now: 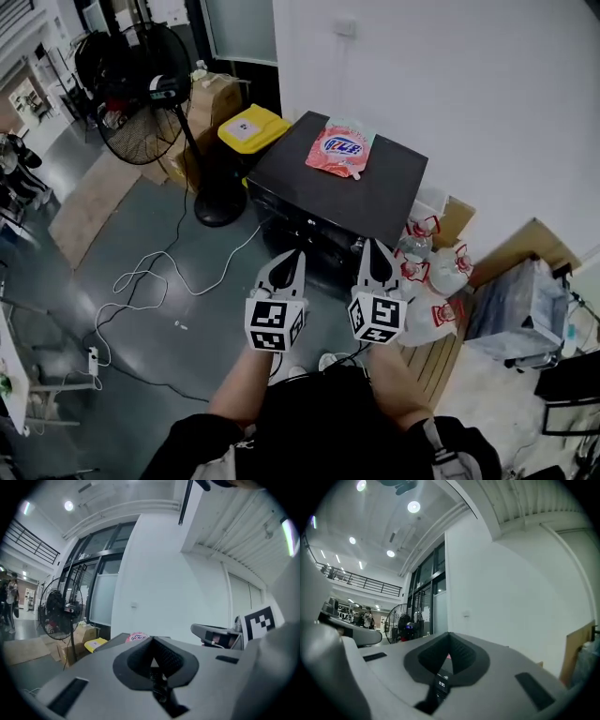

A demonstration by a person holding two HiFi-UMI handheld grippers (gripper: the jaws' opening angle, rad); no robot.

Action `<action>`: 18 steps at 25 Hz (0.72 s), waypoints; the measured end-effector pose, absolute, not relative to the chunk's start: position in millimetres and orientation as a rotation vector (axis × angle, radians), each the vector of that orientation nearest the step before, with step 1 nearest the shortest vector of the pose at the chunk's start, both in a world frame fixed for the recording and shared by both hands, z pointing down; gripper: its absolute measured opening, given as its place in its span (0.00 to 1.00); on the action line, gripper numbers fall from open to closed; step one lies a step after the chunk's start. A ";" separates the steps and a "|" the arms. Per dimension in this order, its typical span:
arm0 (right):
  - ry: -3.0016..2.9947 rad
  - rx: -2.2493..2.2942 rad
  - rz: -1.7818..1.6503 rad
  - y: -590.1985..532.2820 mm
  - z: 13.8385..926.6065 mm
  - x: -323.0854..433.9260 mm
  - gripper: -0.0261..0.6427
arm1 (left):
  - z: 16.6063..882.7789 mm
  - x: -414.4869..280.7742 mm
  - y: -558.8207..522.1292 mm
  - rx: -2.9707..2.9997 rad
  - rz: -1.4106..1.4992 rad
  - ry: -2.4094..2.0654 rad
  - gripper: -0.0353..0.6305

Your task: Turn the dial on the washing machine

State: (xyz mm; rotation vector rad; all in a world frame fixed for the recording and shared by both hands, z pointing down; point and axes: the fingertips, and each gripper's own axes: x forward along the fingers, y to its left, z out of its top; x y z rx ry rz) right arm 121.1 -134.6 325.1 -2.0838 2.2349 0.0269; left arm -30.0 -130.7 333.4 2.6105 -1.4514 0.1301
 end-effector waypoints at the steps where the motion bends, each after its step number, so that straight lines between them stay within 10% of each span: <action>1: 2.239 -2.082 0.031 -133.3 323.7 119.5 0.04 | 328.6 -28.8 -129.0 2.622 0.125 -1.452 0.07; 18: 2.236 -2.037 0.079 -115.4 307.1 110.5 0.04 | 300.5 -29.7 -114.0 2.687 0.112 -1.476 0.07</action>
